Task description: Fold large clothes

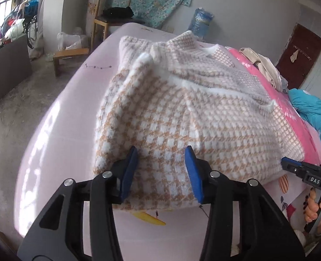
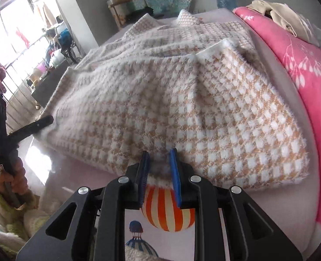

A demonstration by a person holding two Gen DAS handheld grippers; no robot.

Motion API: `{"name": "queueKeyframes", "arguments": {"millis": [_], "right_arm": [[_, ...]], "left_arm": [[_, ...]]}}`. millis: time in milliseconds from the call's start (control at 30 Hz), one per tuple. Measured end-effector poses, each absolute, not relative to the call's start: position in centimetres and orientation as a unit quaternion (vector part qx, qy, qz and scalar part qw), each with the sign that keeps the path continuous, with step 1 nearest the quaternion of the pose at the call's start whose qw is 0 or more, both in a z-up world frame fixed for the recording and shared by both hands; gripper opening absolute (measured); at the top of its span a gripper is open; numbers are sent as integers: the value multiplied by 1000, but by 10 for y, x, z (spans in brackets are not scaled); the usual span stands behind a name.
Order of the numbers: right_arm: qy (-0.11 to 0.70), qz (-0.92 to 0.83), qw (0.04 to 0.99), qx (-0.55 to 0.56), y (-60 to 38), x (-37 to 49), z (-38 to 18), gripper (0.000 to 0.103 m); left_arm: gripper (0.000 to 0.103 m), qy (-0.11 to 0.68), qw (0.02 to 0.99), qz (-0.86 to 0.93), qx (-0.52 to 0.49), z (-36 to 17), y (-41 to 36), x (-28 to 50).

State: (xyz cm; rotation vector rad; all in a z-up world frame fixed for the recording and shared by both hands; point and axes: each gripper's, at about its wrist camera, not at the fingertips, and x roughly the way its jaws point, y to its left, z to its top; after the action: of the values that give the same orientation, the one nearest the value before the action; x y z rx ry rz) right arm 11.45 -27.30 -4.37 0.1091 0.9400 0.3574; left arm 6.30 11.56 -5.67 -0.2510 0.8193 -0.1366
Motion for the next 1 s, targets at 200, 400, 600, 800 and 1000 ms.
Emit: {"name": "queueKeyframes", "arguments": {"millis": [200,400,600,800,1000], "right_arm": [[464,66,881,58,-321,121,-60,22],[449,87,887,60,-309,125,-26,36],[426,172,887,38,-256,152,-10,40],[451,203,869,-8,-208,179,-32,40],[457,198,867,13,-207,189,-25,47]], "left_arm": [[64,412,903,-48,-111,-66,120,73],[75,413,906,-42,-84,-40,100,77],[81,417,905,-70,-55,-26,59,103],[84,468,881,-69,-34,-53,26,135],[93,467,882,-62,-27,-59,27,138]]}}
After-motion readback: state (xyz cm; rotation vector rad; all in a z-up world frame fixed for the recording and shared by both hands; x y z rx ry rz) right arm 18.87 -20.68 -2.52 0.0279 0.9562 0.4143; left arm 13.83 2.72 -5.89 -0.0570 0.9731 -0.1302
